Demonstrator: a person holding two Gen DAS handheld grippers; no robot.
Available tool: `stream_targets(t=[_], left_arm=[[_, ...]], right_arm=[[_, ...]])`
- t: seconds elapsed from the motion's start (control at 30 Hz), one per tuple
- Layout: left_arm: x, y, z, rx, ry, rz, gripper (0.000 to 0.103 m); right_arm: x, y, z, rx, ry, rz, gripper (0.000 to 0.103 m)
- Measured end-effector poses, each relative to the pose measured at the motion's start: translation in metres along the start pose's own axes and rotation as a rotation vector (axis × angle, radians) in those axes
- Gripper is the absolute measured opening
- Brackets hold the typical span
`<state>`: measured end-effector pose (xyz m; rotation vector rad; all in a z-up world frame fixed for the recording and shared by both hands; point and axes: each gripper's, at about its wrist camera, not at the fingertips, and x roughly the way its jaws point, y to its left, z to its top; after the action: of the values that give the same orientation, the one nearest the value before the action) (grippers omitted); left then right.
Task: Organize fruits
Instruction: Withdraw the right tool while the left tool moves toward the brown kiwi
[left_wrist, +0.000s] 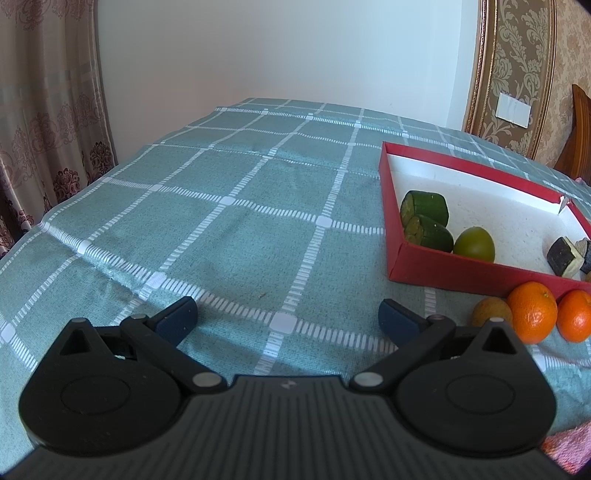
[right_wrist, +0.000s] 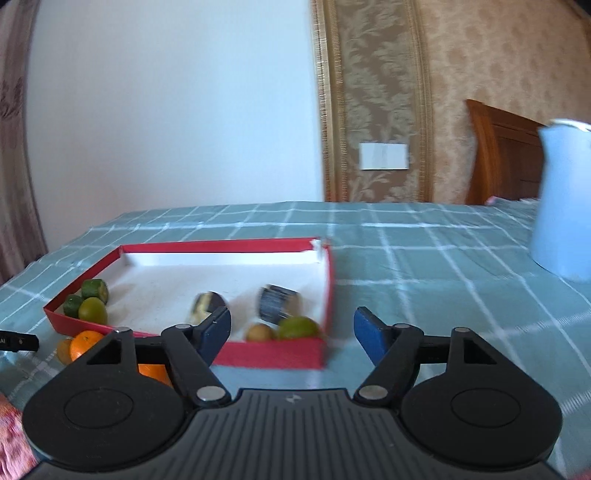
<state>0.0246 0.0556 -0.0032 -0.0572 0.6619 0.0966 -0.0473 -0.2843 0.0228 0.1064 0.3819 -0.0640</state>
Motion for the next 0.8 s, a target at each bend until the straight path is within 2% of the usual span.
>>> stream_targets(t=[0.17, 0.3, 0.4, 0.53, 0.73, 0.8], left_arm=[[-0.001, 0.001, 0.000, -0.008, -0.007, -0.008, 0.103], [-0.005, 0.002, -0.002, -0.008, -0.025, -0.026, 0.103], [-0.012, -0.001, -0.003, 0.003, -0.060, -0.028, 0.103], [-0.020, -0.017, -0.007, 0.089, -0.090, 0.001, 0.103], [-0.048, -0.055, -0.013, 0.236, -0.190, -0.084, 0.103], [-0.051, -0.071, -0.013, 0.300, -0.177, -0.087, 0.103]], right_arm=[[-0.007, -0.026, -0.010, 0.140, -0.017, -0.008, 0.073], [-0.008, -0.028, -0.011, 0.146, -0.024, -0.013, 0.074], [-0.008, -0.027, -0.012, 0.148, -0.026, -0.013, 0.080], [-0.006, -0.027, -0.012, 0.146, -0.015, -0.012, 0.080], [-0.003, -0.029, -0.012, 0.156, 0.001, 0.003, 0.081], [-0.003, -0.030, -0.012, 0.161, 0.003, 0.006, 0.080]])
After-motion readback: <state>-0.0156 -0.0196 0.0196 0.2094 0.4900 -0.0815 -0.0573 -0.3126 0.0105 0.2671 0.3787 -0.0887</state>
